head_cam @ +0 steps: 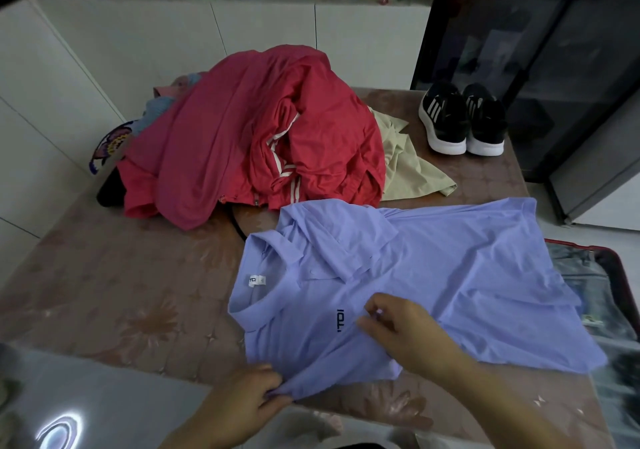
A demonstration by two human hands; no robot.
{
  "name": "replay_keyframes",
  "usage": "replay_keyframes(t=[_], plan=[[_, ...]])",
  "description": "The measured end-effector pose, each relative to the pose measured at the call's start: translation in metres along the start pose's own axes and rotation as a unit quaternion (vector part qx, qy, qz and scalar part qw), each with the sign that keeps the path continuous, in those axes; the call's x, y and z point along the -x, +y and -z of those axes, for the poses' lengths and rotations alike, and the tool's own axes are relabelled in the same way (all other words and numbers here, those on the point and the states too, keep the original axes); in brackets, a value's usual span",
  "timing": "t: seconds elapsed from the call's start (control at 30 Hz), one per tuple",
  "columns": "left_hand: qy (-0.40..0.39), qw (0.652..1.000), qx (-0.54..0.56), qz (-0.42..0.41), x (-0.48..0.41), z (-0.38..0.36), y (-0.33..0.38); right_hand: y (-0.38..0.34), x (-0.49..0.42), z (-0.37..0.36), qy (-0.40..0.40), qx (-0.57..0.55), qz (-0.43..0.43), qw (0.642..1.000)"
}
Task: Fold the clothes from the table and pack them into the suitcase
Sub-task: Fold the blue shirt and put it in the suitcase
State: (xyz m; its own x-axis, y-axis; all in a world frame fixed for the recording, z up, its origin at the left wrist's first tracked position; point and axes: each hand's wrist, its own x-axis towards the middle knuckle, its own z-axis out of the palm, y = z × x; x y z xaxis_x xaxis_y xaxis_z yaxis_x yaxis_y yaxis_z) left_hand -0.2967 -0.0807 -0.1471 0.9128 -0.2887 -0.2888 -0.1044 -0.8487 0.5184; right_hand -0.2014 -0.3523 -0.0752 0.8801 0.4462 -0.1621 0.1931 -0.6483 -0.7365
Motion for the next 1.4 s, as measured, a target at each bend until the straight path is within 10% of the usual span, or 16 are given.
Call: replay_keyframes(t=[0.27, 0.43, 0.8, 1.03, 1.17, 1.4], plan=[[0.046, 0.987, -0.053, 0.144, -0.021, 0.016, 0.003, 0.022, -0.071, -0.011, 0.067, 0.014, -0.128, 0.989], [0.145, 0.987, -0.058, 0.035, -0.044, 0.019, 0.019, 0.082, -0.025, 0.030, 0.148, 0.043, -0.190, 0.970], [0.081, 0.981, -0.047, -0.168, -0.140, -0.016, 0.097, 0.206, 0.100, 0.117, 0.194, 0.068, -0.296, 0.933], [0.184, 0.981, -0.012, -0.056, -0.159, -0.011, 0.109, 0.253, 0.140, 0.136, 0.179, 0.053, -0.328, 0.926], [0.208, 0.976, -0.054, 0.037, -0.160, -0.008, 0.113, 0.257, 0.148, 0.128, 0.116, 0.047, -0.272, 0.954], [0.152, 0.975, -0.119, -0.113, -0.106, -0.048, 0.122, 0.277, 0.152, 0.124, 0.159, 0.218, -0.044, 0.962]])
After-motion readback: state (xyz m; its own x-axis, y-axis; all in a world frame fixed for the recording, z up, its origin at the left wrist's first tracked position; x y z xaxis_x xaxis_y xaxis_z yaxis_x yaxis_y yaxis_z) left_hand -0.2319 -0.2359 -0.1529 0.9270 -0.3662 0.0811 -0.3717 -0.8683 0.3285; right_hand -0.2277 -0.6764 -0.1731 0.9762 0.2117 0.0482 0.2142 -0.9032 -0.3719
